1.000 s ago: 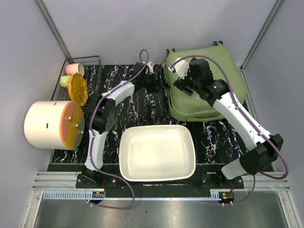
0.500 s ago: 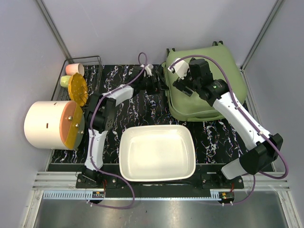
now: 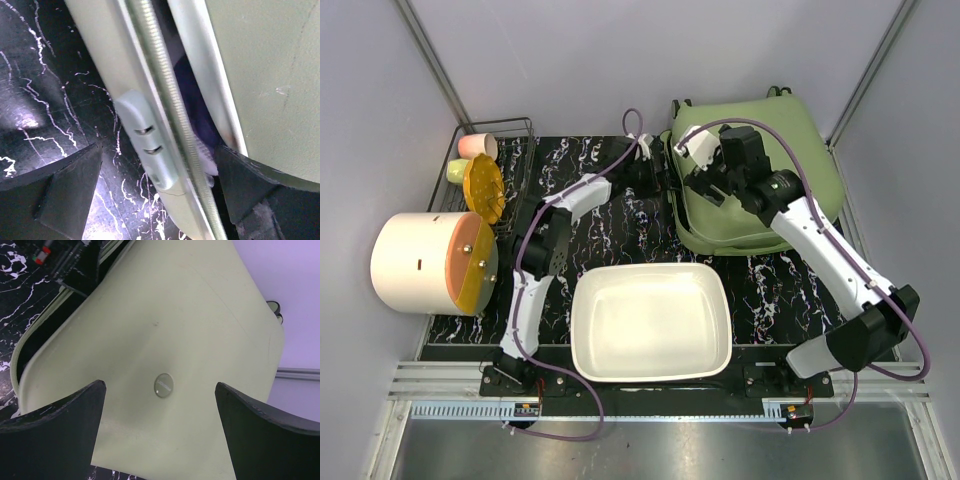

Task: Open, take out, and arrange the luggage

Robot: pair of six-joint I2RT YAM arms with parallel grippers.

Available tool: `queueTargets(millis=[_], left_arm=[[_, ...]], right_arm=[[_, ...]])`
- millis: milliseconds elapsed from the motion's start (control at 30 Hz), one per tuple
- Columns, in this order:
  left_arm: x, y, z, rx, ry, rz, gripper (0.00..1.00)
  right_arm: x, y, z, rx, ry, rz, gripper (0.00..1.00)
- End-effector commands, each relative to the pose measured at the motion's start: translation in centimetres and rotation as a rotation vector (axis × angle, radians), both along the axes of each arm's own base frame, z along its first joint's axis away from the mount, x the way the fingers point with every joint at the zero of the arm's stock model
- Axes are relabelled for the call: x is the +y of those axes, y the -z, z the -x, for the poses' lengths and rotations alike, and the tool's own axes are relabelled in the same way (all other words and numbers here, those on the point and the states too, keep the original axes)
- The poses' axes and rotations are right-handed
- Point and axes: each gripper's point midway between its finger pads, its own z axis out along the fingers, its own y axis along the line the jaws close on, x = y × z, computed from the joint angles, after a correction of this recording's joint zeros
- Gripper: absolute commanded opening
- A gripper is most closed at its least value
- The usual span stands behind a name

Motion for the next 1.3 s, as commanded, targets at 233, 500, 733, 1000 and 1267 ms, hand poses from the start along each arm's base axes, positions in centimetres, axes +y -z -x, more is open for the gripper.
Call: queueTargets(millis=[233, 500, 733, 1000, 1267], left_arm=[[-7.7, -19.7, 3.6, -0.387, 0.151, 0.17, 0.99], [-8.3, -24.8, 4.7, -0.462, 0.159, 0.239, 0.99], [-9.0, -27.7, 5.2, -0.478, 0.174, 0.348, 0.99], [-9.6, -29.0, 5.1, -0.466, 0.182, 0.416, 0.99], [-6.5, -22.9, 2.9, -0.305, 0.076, 0.37, 0.99]], right_arm=[[2.4, -8.9, 2.8, -0.195, -0.139, -0.159, 1.0], [2.8, -7.4, 5.0, -0.198, -0.207, 0.006, 1.0], [0.5, -5.8, 4.0, -0.258, -0.159, 0.213, 1.0], [-2.3, -4.1, 2.2, -0.346, -0.077, 0.514, 1.0], [-2.7, -5.8, 2.1, -0.33, 0.01, 0.38, 1.0]])
